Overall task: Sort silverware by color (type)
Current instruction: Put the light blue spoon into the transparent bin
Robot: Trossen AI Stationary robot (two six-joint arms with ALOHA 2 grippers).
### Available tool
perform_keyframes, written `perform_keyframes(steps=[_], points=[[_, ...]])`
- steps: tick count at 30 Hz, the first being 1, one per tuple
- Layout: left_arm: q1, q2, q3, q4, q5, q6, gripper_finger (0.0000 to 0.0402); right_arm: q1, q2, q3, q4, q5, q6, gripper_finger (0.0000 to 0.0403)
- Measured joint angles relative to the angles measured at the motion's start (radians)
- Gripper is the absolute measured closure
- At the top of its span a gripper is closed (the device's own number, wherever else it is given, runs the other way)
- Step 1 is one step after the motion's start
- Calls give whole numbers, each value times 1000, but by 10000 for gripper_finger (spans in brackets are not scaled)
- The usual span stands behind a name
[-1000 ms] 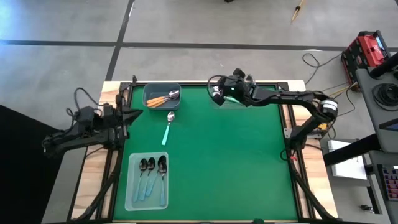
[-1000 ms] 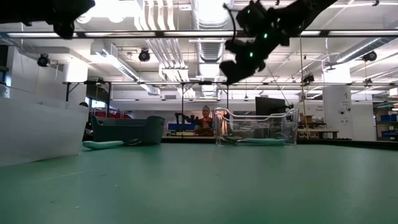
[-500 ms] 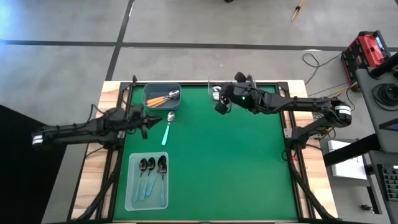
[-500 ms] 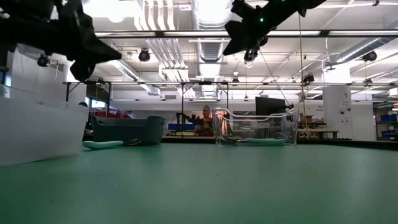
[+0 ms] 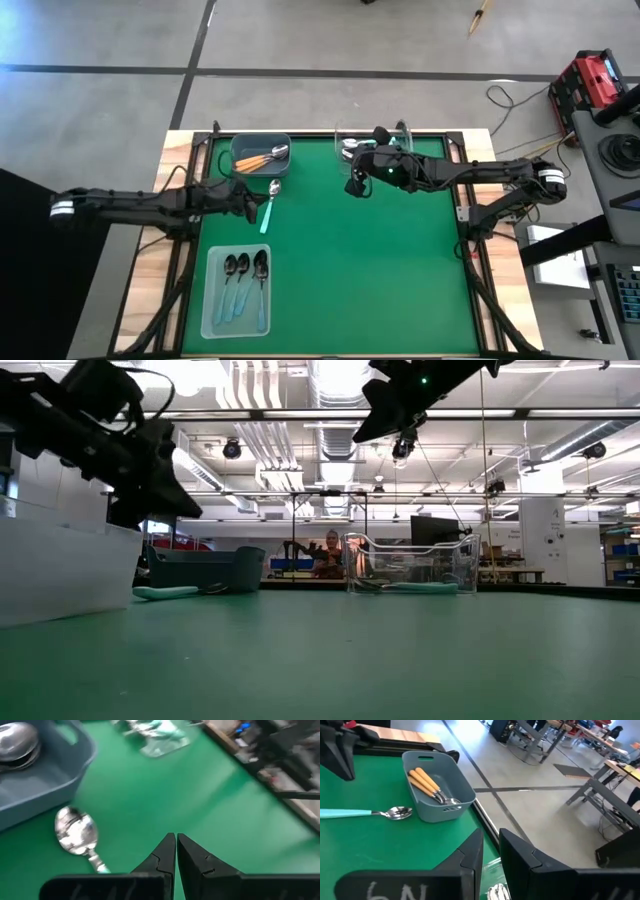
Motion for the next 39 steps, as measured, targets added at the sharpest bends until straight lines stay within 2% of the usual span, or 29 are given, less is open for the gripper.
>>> perform_keyframes(steps=[3, 11, 16, 19, 23, 30, 39], points=[[-14, 64, 0, 13, -59, -28, 401, 0, 0, 0, 0, 0, -2, 349], [-27, 176, 0, 53, -84, -98, 401, 0, 0, 0, -11, 1, 1, 351], [-35, 253, 1, 172, -97, -102, 401, 0, 0, 0, -23, 1, 4, 351], [-35, 297, 25, 164, -89, -102, 401, 0, 0, 0, -22, 1, 5, 351], [-44, 366, 97, 71, -87, -102, 401, 0, 0, 0, -23, 1, 4, 351], [-51, 492, 260, -300, -88, -172, 401, 0, 1, -1, -60, 2, 21, 351], [-70, 626, 353, -353, -88, -178, 401, 0, 4, -1, -73, 2, 22, 351]])
